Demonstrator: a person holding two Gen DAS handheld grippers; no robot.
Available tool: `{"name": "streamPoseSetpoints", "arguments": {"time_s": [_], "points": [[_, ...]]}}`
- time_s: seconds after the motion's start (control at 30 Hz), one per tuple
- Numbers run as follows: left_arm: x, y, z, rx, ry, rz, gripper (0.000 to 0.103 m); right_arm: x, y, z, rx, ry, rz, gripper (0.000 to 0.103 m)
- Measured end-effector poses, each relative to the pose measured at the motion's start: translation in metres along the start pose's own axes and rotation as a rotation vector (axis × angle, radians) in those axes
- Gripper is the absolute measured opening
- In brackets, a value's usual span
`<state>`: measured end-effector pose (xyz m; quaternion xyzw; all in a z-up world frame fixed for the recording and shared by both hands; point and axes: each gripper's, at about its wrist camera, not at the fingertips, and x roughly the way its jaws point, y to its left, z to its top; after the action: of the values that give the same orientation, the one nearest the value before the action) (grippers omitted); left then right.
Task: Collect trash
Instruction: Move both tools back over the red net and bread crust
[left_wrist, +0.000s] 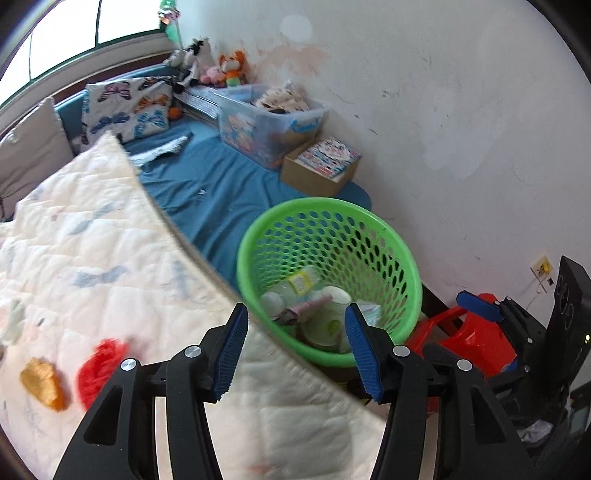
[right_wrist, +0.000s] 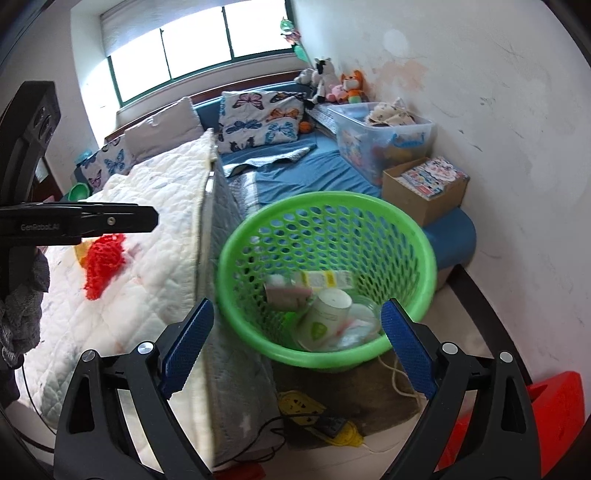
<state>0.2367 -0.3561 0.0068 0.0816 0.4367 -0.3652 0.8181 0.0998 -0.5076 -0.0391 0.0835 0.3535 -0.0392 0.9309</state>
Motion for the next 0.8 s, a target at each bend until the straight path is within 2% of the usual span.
{"name": "streamPoseSetpoints", "arguments": {"time_s": [0.33, 0.5, 0.8], "points": [[-0.058, 0.067, -0.039, -0.088, -0.063, 0.122, 0.054, 0.006, 0.068, 0.012, -0.093, 0.007, 0.102, 0.091], [-0.079, 0.105, -0.058, -0.142, -0.077, 0.193, 0.054, 0.016, 0.107, 0.016, -0.138, 0.02, 0.162, 0.091], [-0.106, 0.169, -0.091, -0.267, -0.085, 0.271, 0.054, 0.043, 0.168, 0.025, -0.192, 0.066, 0.272, 0.09]]}}
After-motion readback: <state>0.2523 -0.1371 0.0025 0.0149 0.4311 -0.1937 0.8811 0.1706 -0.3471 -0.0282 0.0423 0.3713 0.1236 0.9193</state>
